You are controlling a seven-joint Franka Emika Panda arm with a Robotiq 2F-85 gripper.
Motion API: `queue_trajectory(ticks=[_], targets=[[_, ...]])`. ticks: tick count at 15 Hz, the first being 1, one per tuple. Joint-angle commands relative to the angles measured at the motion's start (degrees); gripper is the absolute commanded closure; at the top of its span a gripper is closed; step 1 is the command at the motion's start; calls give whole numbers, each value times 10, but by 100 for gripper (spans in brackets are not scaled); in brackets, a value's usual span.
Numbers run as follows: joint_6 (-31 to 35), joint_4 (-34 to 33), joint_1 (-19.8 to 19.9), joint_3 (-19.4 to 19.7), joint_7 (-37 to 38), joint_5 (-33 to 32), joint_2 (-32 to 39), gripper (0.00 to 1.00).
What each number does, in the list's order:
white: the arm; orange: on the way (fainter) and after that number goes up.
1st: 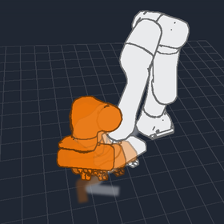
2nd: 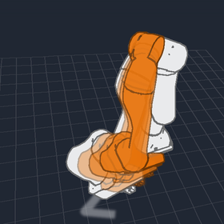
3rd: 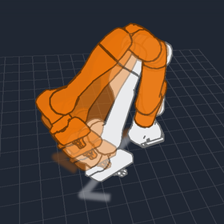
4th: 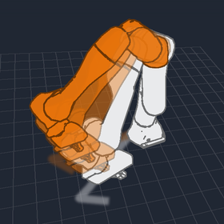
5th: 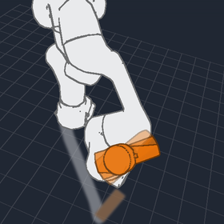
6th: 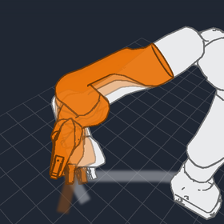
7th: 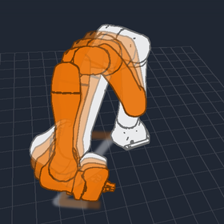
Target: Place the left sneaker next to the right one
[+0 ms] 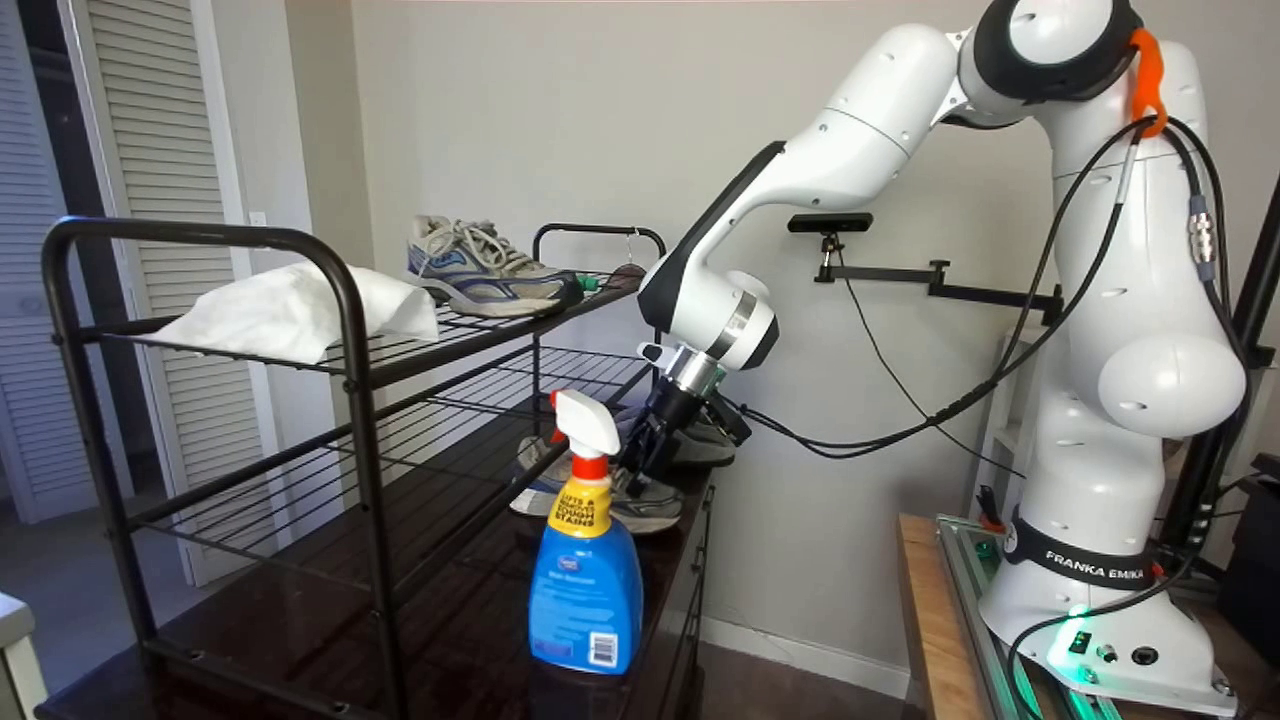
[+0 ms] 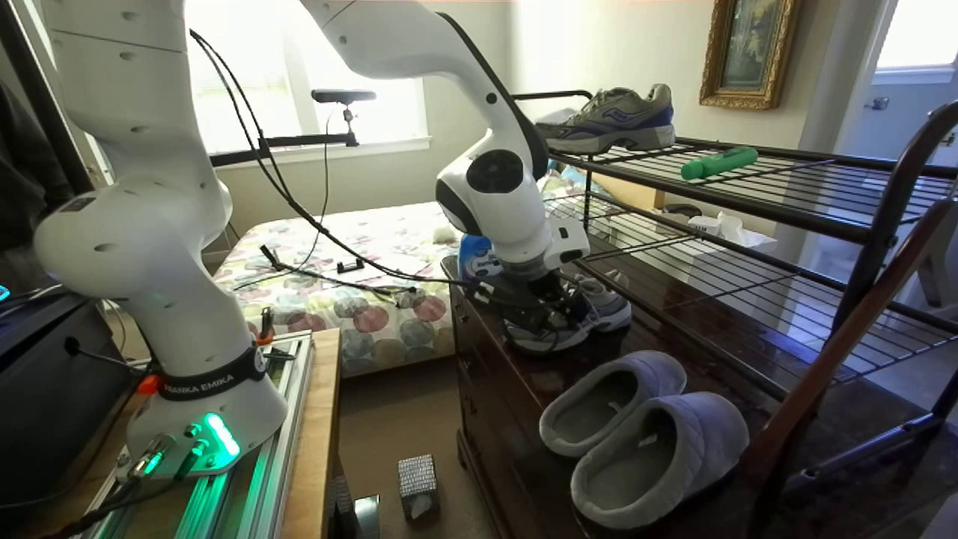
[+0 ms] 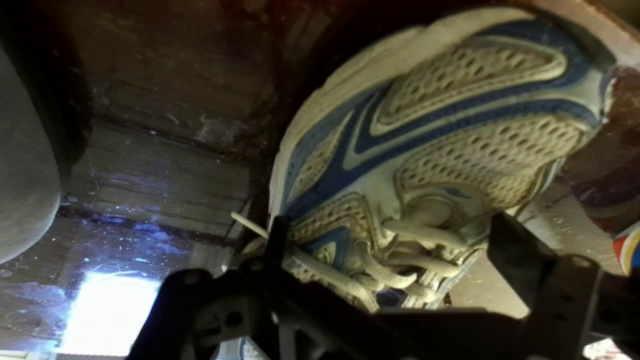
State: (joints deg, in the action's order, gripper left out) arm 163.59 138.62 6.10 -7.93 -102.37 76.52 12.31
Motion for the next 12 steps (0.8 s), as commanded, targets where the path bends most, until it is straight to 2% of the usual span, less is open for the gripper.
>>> queue_trajectory(ticks=[1, 5, 10, 12], targets=[[6, -14, 2, -2, -3, 20, 1, 0], [6, -24, 4, -6, -20, 38, -1, 0], [11, -69, 1, -12, -51, 80, 23, 0], [10, -80, 0, -12, -47, 77, 35, 0]])
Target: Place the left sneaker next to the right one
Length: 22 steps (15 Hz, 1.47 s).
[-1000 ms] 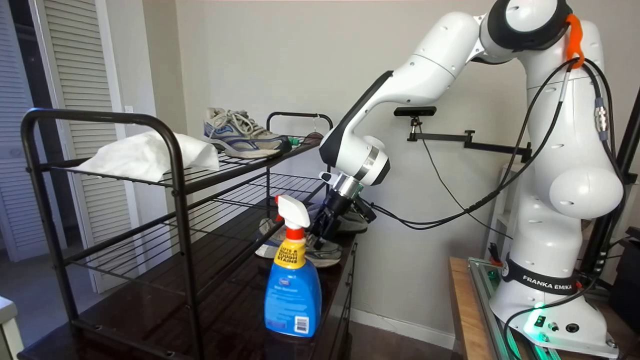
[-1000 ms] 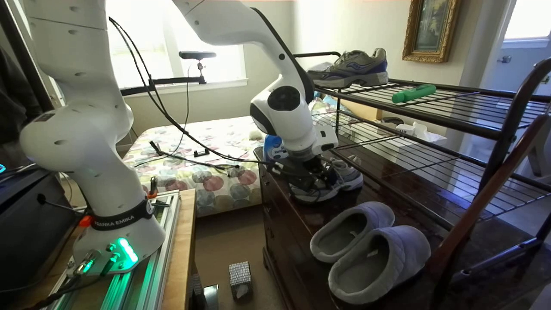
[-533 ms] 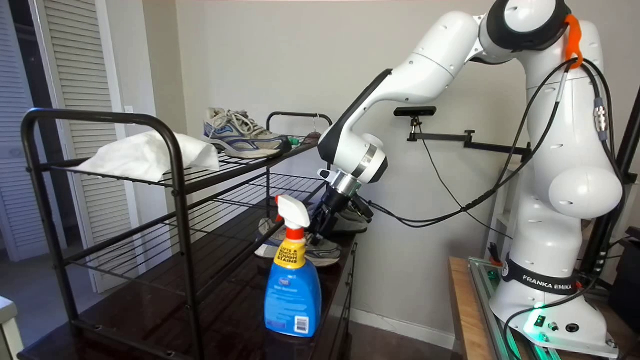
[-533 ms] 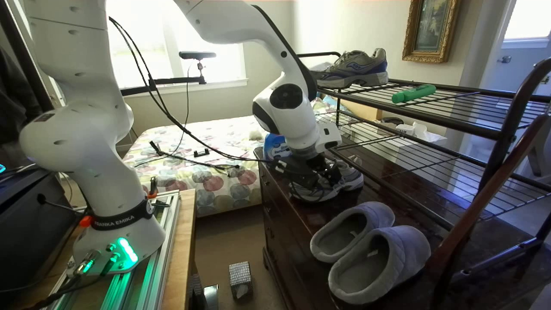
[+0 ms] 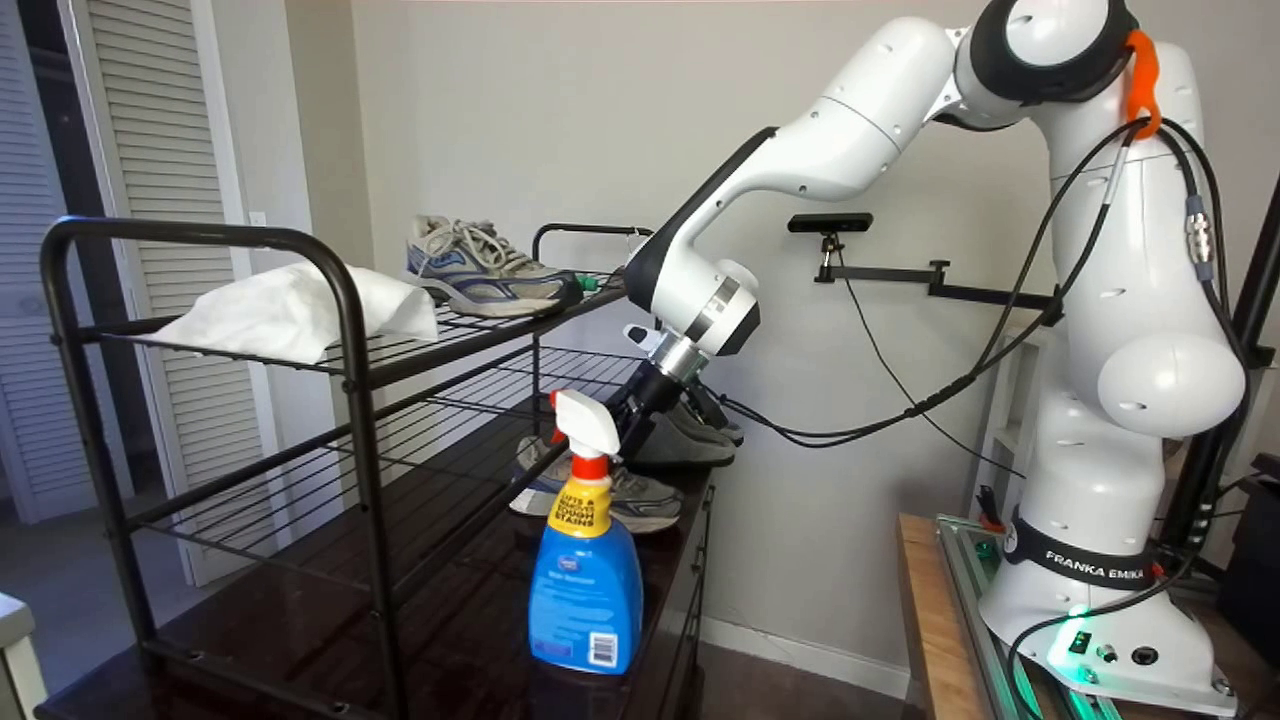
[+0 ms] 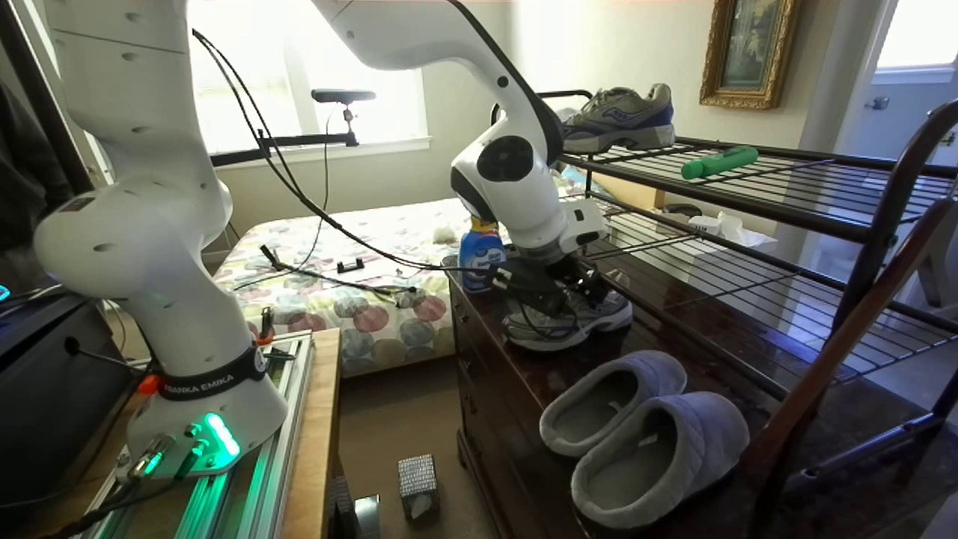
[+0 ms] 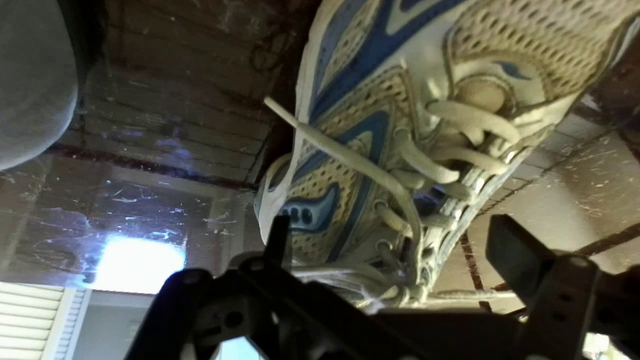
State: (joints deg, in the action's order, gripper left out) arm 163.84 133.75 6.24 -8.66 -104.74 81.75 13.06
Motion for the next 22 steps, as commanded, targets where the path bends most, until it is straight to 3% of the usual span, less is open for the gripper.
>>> queue_trajectory(ticks=[1, 6, 7, 9, 13, 15, 19, 22], targets=[[6, -34, -2, -4, -18, 20, 34, 0], [5, -55, -3, -4, -8, 7, 64, 3], [6, -56, -3, -3, -4, 3, 67, 26], [6, -57, -4, -2, -1, -1, 69, 31], [8, -58, -4, 1, 6, -7, 72, 55], [9, -59, -4, 2, 7, -8, 73, 59], [-1, -57, -2, 4, 7, -12, 70, 79], [-24, -40, 1, 11, 26, -46, 60, 82]])
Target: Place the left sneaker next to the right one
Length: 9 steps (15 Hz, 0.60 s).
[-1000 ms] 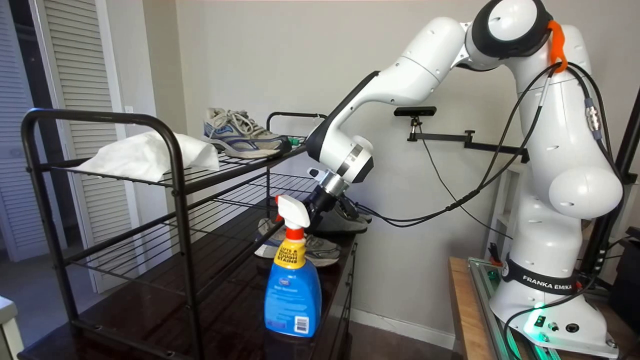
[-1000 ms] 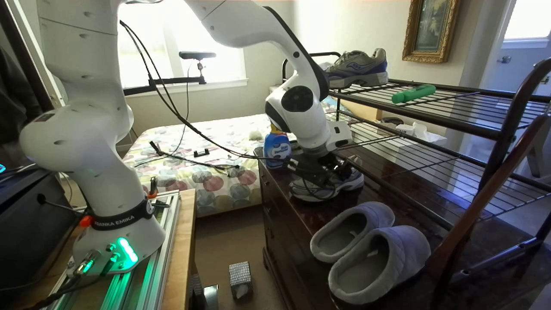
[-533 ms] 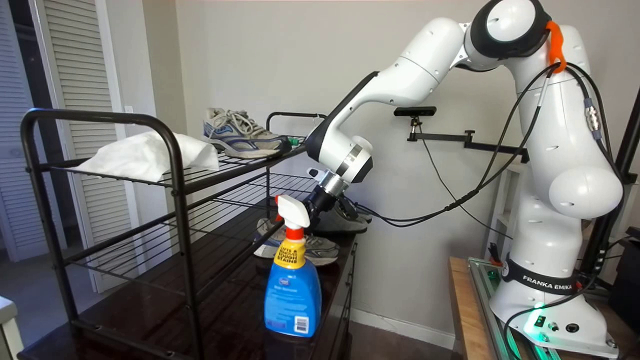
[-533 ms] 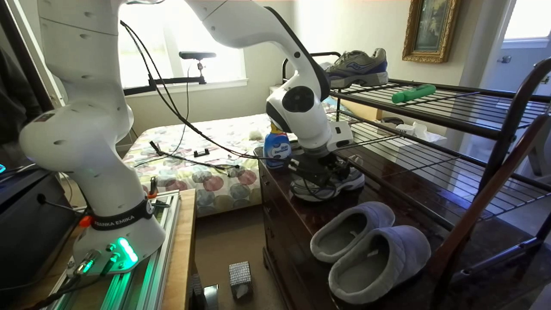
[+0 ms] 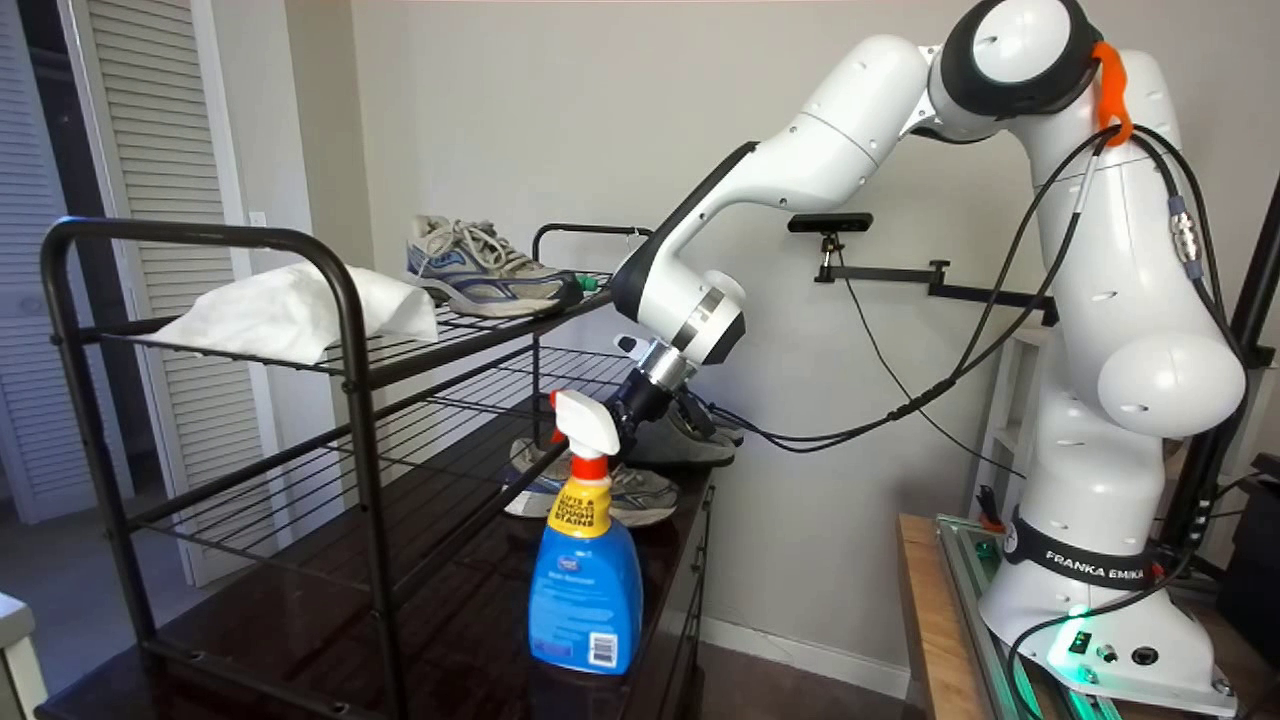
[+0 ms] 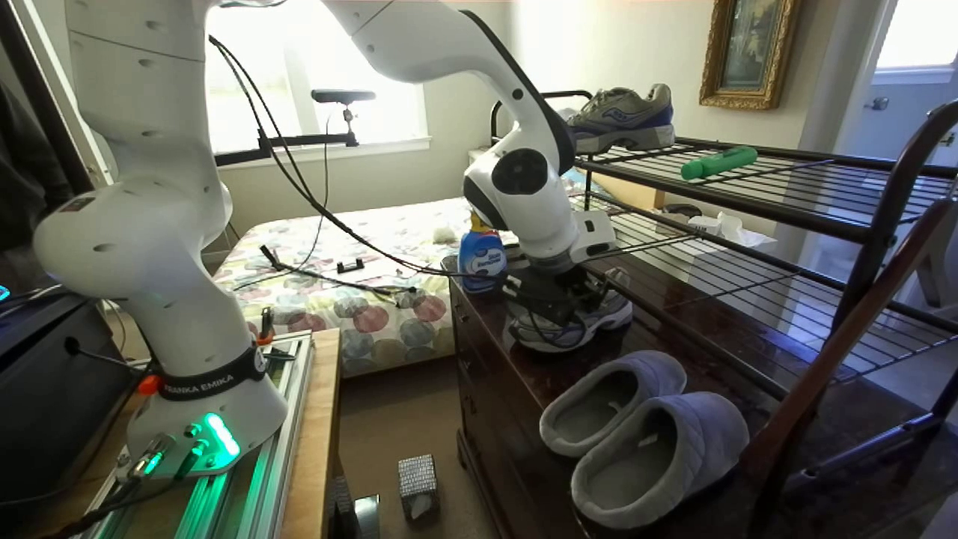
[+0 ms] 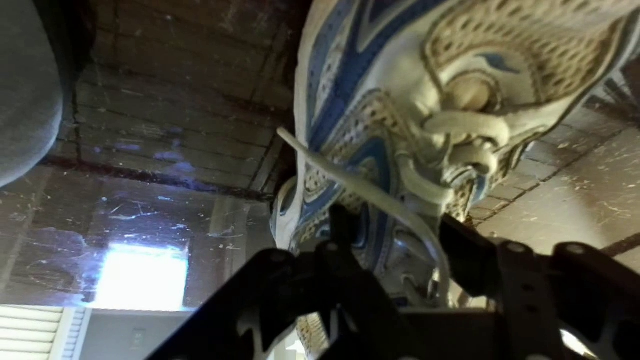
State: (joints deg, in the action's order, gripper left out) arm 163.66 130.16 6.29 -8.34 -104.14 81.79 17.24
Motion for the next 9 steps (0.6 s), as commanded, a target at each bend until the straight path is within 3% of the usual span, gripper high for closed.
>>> queue_trajectory(ticks=[1, 9], targets=[[-39, 4, 4, 12, 24, -65, 12, 84], [-205, 75, 7, 92, 125, -361, -64, 84]])
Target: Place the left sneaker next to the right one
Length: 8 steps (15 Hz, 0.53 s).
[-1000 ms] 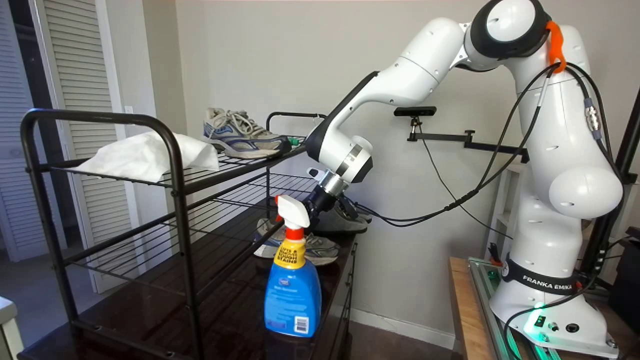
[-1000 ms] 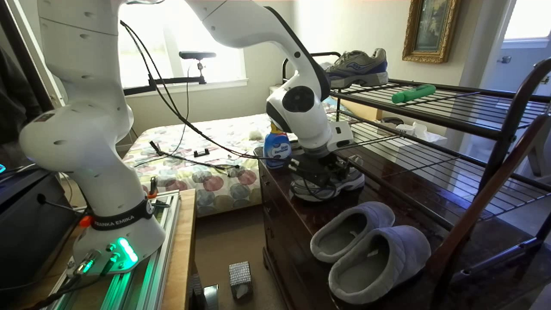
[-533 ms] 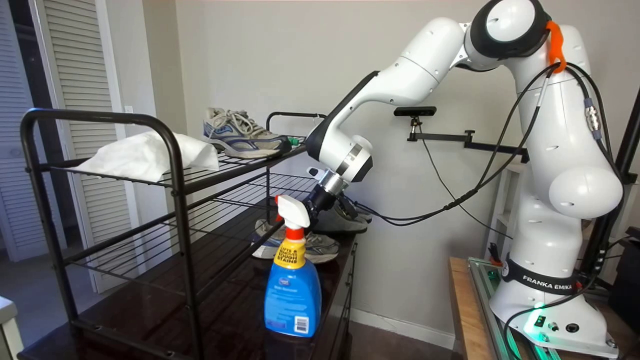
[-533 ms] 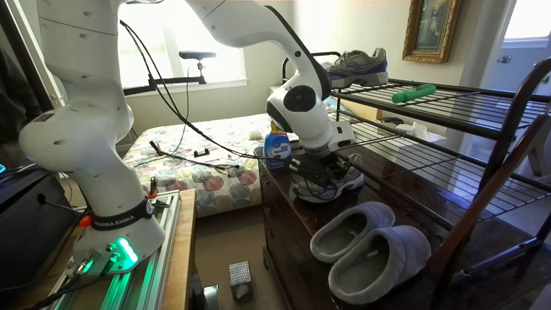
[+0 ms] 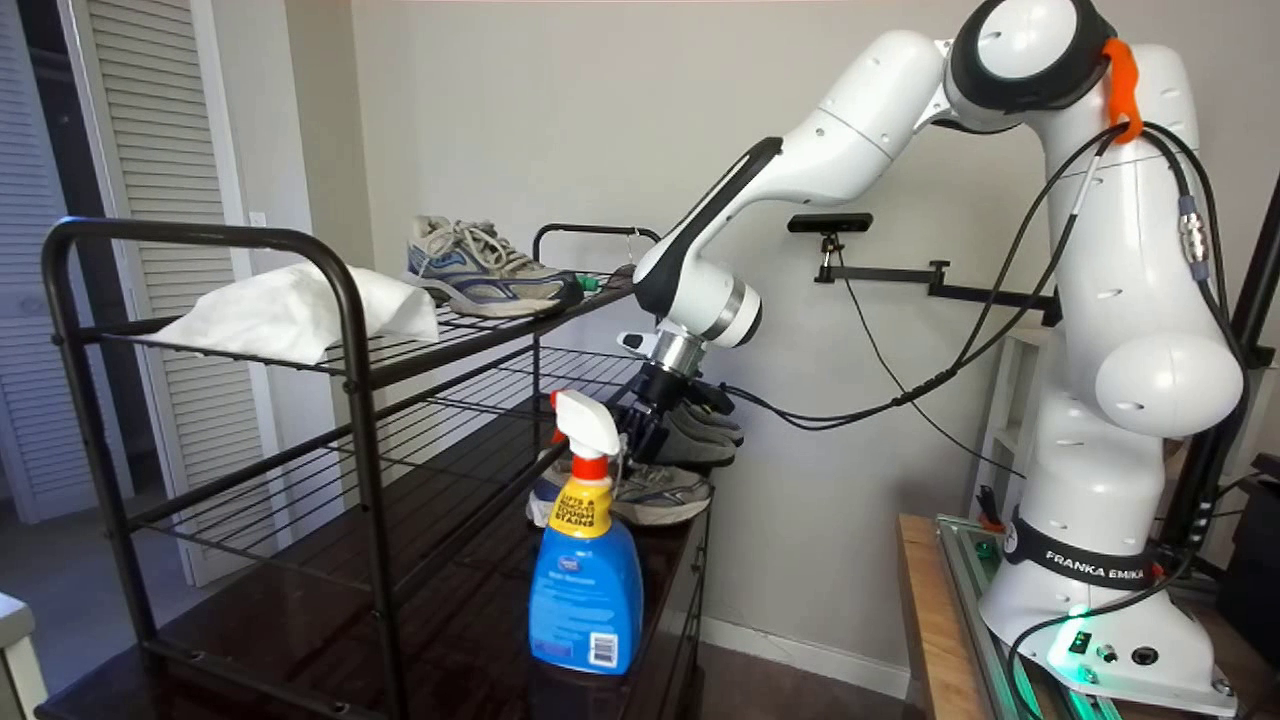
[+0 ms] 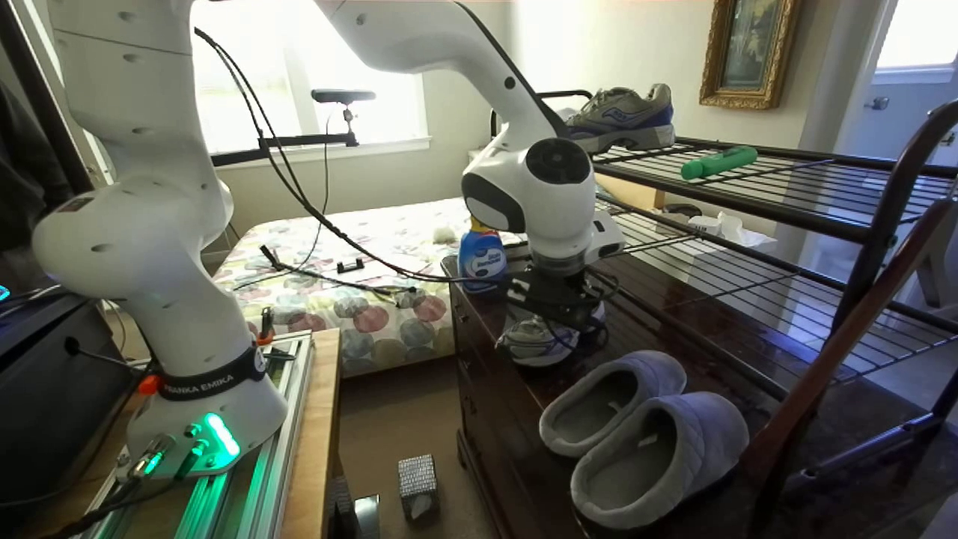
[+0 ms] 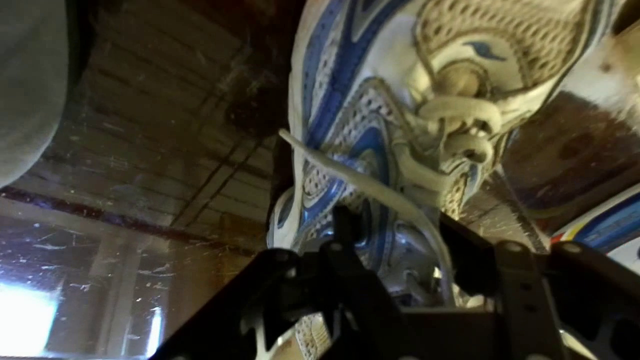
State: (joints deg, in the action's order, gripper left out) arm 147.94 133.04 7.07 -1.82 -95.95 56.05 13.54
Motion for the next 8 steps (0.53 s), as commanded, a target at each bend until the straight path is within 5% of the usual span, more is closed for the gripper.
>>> queue_trajectory(ticks=[1, 4, 6, 7, 8], targets=[[-73, 49, -1, 36, 44, -136, -38, 84], [-137, 48, 8, 45, 4, -202, -56, 84], [-171, 38, 13, 41, -51, -202, -57, 84], [-141, 30, 9, 43, -13, -184, -47, 84], [-145, 30, 9, 43, -18, -184, -48, 59]])
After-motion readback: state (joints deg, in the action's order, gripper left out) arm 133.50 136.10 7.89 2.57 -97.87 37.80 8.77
